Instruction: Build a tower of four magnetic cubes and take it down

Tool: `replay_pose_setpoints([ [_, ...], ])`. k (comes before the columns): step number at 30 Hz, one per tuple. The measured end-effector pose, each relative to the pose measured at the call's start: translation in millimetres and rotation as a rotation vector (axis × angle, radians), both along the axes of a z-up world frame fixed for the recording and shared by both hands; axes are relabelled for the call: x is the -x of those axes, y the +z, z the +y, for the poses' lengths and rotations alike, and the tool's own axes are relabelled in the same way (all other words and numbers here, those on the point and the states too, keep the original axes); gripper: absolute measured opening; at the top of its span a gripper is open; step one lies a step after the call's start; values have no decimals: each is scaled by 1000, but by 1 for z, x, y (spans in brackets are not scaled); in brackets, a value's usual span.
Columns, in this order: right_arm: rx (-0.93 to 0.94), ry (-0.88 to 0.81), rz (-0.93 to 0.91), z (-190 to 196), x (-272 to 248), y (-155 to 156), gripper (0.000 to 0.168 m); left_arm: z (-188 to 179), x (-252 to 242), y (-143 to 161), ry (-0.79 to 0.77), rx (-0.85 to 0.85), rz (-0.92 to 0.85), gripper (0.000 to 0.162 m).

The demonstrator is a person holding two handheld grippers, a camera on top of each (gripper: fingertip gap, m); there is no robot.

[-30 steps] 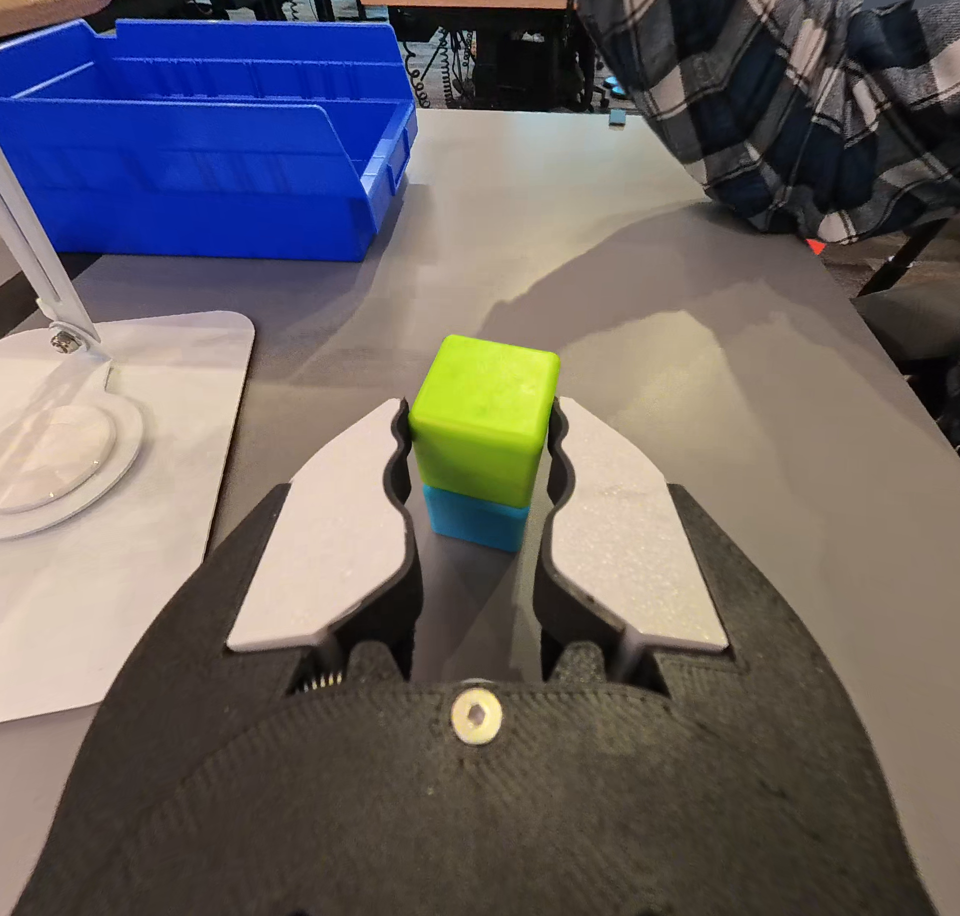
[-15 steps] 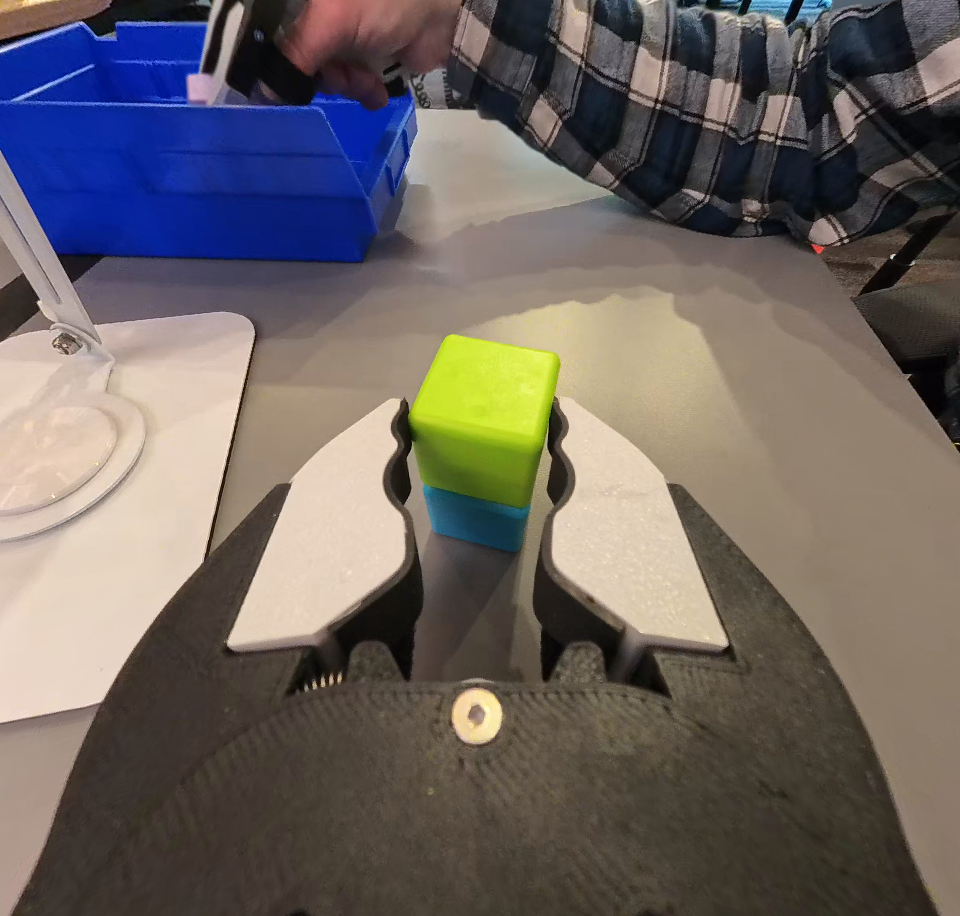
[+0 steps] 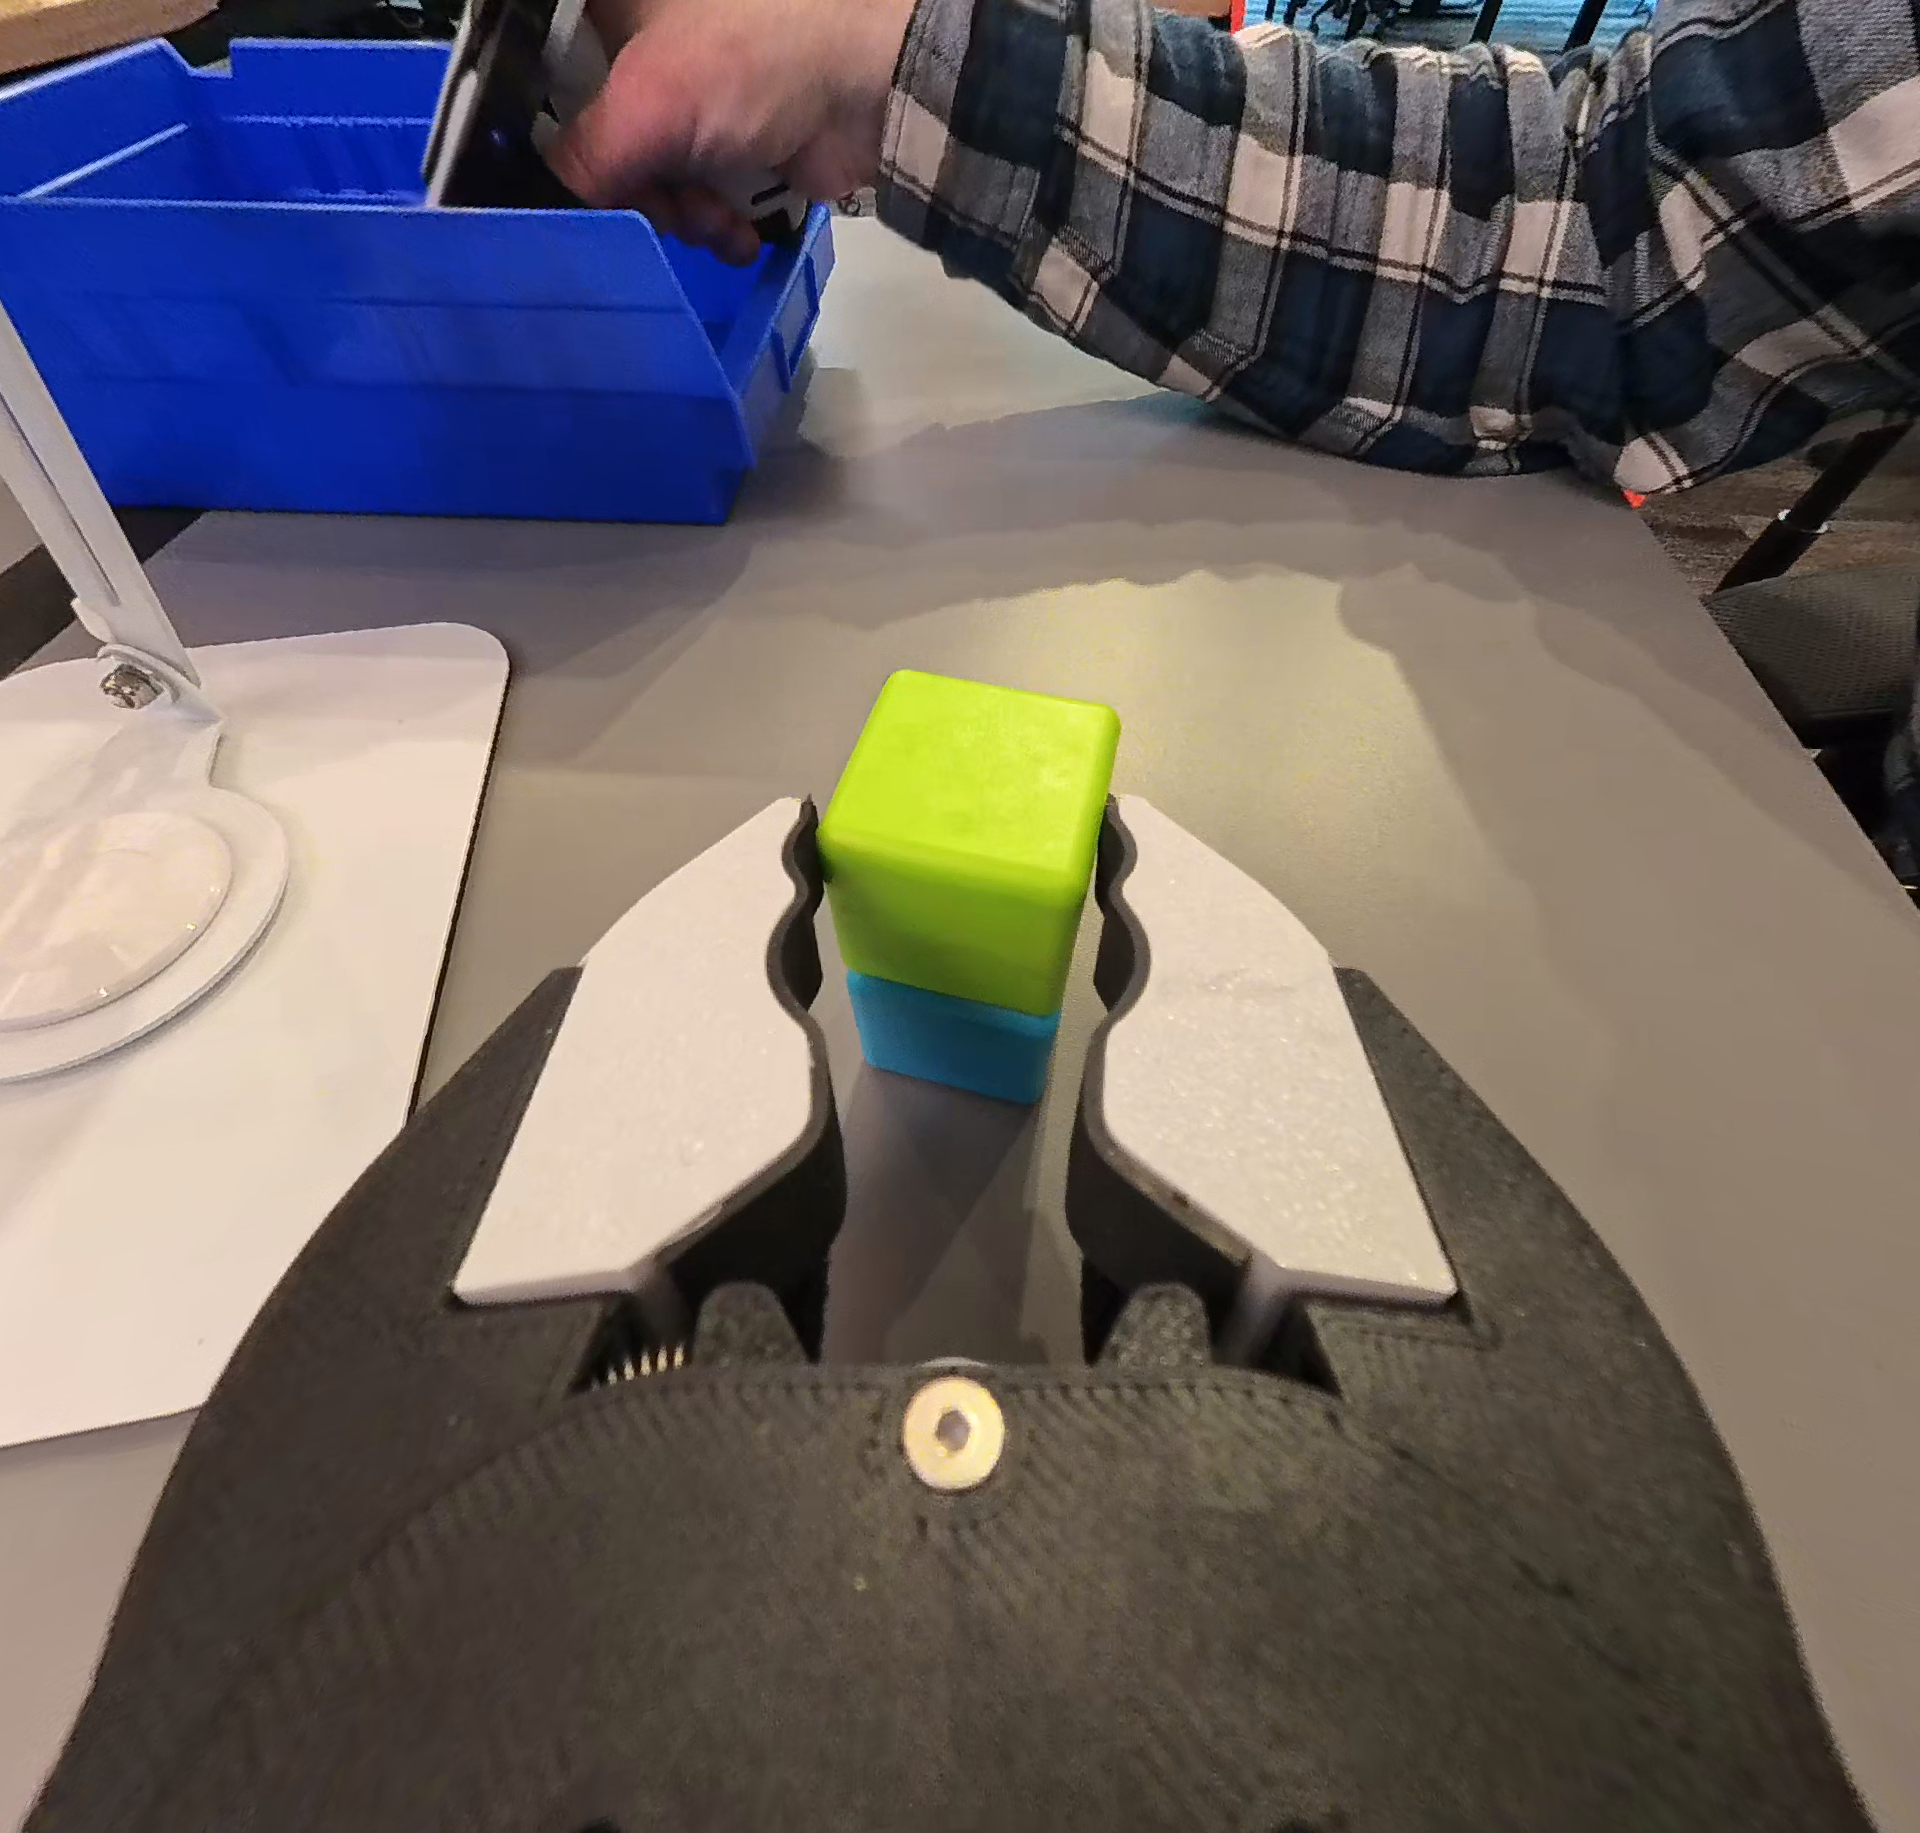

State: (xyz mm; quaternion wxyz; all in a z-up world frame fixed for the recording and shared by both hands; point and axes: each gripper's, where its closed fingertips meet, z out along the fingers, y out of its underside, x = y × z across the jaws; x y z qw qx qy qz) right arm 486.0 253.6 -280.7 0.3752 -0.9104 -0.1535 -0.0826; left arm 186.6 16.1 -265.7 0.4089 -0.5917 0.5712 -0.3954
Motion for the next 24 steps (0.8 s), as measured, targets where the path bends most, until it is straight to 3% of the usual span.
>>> replay_pose_setpoints([
  [4, -16, 3, -11, -2, -1, 11, 74, 0, 0, 0, 0, -1, 0, 50],
  [7, -56, 19, 10, -5, 2, 29, 66, 0, 0, 0, 0, -4, 0, 50],
  [11, -180, 87, 28, -18, 13, 86, 49, 0, 0, 0, 0, -3, 0, 50],
  [17, -332, 280, 57, -55, 58, 160, 38, 0, 0, 0, 1, -3, 0, 50],
  [24, -320, 504, 33, -85, 126, 167, 34, 0, -1, 0, 8, -17, 1, 51],
])
